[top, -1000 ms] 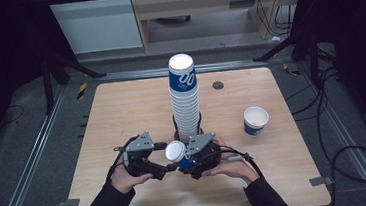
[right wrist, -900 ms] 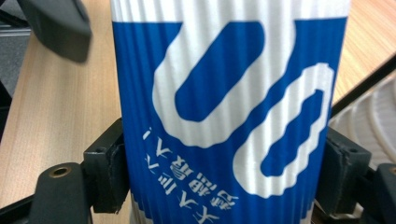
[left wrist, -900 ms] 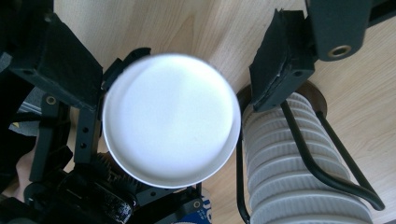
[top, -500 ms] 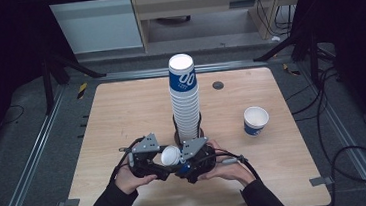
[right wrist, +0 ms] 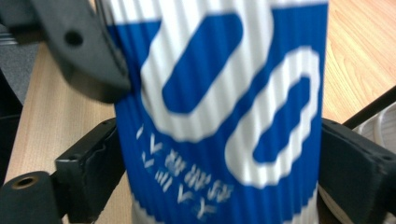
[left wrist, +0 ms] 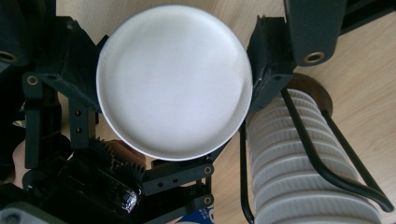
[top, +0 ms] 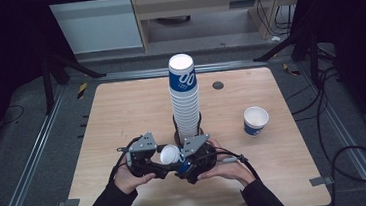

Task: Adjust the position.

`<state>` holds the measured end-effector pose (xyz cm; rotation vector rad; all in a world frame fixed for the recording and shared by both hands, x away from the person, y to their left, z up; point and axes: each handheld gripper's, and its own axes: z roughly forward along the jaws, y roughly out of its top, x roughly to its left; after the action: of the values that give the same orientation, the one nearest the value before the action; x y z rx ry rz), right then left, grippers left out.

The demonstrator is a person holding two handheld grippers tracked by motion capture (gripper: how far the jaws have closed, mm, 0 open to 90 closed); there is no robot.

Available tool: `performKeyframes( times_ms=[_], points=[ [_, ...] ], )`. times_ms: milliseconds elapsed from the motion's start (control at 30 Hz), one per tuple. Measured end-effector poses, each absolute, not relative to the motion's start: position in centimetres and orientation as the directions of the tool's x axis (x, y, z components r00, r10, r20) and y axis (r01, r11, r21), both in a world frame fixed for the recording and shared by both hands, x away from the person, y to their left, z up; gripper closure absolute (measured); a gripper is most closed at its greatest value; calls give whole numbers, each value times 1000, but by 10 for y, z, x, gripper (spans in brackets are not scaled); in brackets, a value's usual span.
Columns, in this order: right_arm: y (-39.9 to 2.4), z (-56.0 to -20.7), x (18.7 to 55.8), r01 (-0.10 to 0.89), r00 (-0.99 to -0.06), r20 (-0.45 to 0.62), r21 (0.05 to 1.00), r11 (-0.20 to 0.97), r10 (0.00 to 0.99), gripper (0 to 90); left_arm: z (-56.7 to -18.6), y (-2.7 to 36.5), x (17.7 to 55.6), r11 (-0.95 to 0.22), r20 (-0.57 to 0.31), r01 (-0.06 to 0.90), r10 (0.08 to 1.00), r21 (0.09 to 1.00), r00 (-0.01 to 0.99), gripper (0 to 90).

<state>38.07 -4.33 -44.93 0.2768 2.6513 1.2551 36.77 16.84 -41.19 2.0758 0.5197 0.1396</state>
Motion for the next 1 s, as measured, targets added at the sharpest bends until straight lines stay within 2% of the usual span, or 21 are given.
performKeyframes(
  times_ms=[633,1000],
  points=[
    [-81,-432,389,151,-942,-14,875,461,336,67,-402,202,377,-319,-131,299,457,899,880,266],
    [-81,-439,391,173,-951,38,887,429,305,66,-404,194,374,-291,-144,282,418,914,897,266]
  ],
)
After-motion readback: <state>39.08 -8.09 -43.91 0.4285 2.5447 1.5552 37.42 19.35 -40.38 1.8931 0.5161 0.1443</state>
